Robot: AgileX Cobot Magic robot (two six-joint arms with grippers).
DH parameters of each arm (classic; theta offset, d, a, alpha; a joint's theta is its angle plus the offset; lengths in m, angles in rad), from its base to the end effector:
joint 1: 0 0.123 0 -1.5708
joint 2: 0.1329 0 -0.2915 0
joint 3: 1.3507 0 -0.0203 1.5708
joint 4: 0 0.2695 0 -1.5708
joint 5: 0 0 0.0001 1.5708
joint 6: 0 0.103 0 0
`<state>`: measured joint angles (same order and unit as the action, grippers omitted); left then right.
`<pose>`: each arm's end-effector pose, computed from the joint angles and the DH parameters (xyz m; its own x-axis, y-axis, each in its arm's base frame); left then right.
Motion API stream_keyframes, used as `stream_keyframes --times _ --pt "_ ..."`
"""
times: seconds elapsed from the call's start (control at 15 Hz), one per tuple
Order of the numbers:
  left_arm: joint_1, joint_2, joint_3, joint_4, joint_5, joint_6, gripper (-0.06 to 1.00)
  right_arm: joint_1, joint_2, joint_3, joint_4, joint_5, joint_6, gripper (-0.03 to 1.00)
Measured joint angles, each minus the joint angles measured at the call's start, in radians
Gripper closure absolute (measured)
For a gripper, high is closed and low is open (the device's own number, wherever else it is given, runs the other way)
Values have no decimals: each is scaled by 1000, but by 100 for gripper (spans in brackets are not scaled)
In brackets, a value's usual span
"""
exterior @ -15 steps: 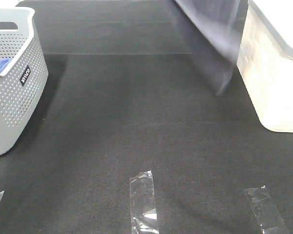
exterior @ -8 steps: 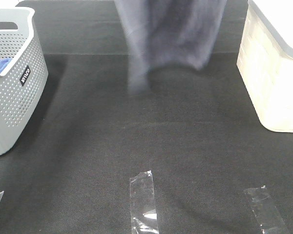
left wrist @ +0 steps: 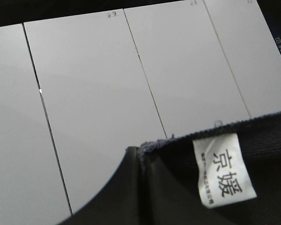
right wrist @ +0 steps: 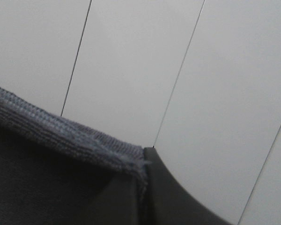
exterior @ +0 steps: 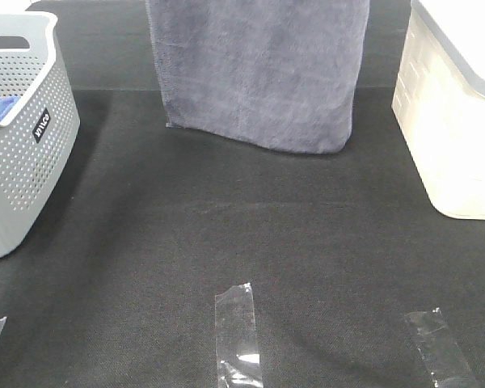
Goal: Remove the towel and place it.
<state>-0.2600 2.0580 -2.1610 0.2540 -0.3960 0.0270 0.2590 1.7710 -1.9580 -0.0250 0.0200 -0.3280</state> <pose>0.4964 -0.1424 0.4868 0.5941 0.1088 -0.7970 0.1870 0.9450 0.2684 0.4340 0.1149 0.5168 0.3165 -0.2738 -0.9082 -0.1558 0.9294 -0.3345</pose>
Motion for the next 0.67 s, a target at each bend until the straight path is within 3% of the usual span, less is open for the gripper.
stream_keyframes --times 0.27,0.47,0.53,0.67 --pt "0 8 -24 1 -36 64 94 0 0 0 -1 -47 0 97" --pt "4 32 -25 1 -26 80 94 0 0 0 -3 23 0 97" --pt "4 34 -25 1 28 80 94 0 0 0 -2 84 0 97" --pt "-9 31 -25 -6 355 80 94 3 1 0 10 333 0 97"
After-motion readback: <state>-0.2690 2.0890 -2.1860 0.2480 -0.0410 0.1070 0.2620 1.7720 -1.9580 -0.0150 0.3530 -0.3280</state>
